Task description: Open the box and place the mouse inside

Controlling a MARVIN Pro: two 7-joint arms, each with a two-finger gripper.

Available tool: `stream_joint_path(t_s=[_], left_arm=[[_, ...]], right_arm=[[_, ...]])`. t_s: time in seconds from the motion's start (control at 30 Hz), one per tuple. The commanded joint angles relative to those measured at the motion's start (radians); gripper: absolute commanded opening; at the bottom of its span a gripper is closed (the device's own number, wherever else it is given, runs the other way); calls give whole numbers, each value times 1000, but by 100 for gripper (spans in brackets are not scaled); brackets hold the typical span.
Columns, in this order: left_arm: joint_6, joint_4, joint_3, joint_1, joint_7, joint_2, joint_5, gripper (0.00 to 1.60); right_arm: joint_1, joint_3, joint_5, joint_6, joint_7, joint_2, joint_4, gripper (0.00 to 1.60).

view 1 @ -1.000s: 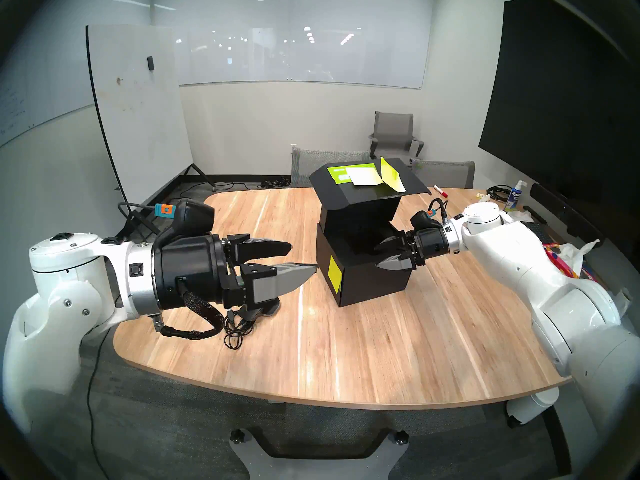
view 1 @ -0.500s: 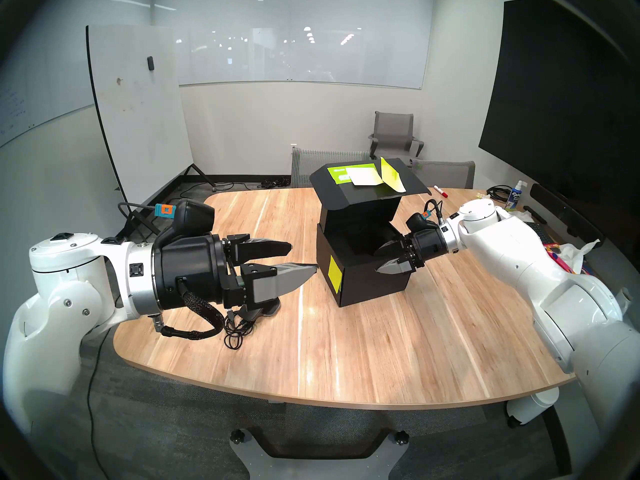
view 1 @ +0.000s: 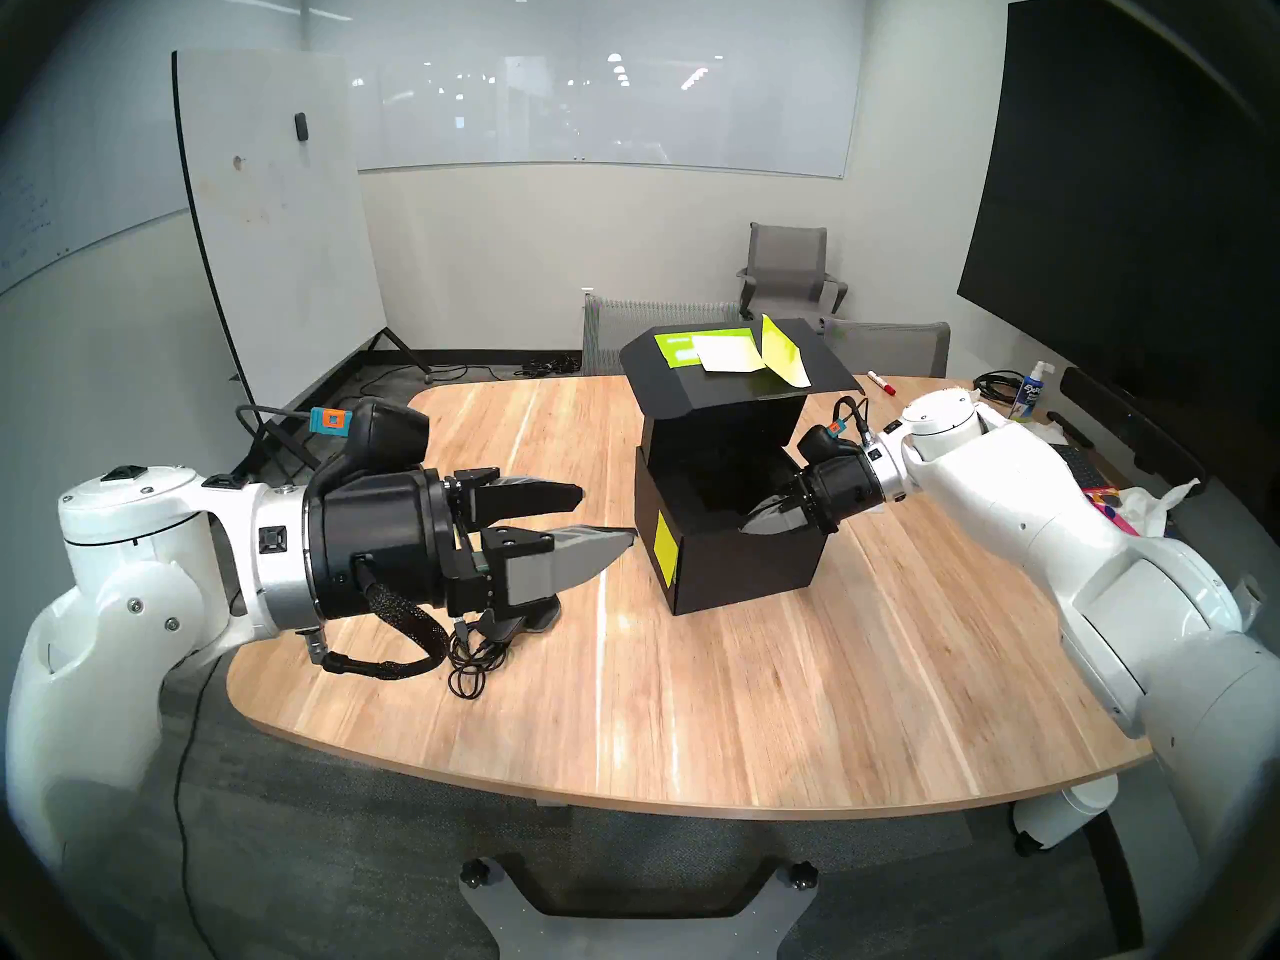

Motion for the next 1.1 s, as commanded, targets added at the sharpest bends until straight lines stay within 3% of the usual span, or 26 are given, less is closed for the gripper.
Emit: stream_joint_path(t_s=[0.0, 0.1, 0.17, 1.07], left_arm=[[-1, -7, -4, 0, 2, 0, 2, 160], [-1, -7, -4, 0, 2, 0, 2, 160], [-1, -7, -4, 0, 2, 0, 2, 160], [1, -7, -4, -1, 2, -1, 3, 160]], right_arm=[[24, -12, 10, -2, -1, -7, 1, 36], [26, -19, 16, -1, -1, -10, -4, 21], [27, -24, 20, 1, -1, -12, -8, 0], [43, -61, 104, 51, -1, -38, -128, 0]])
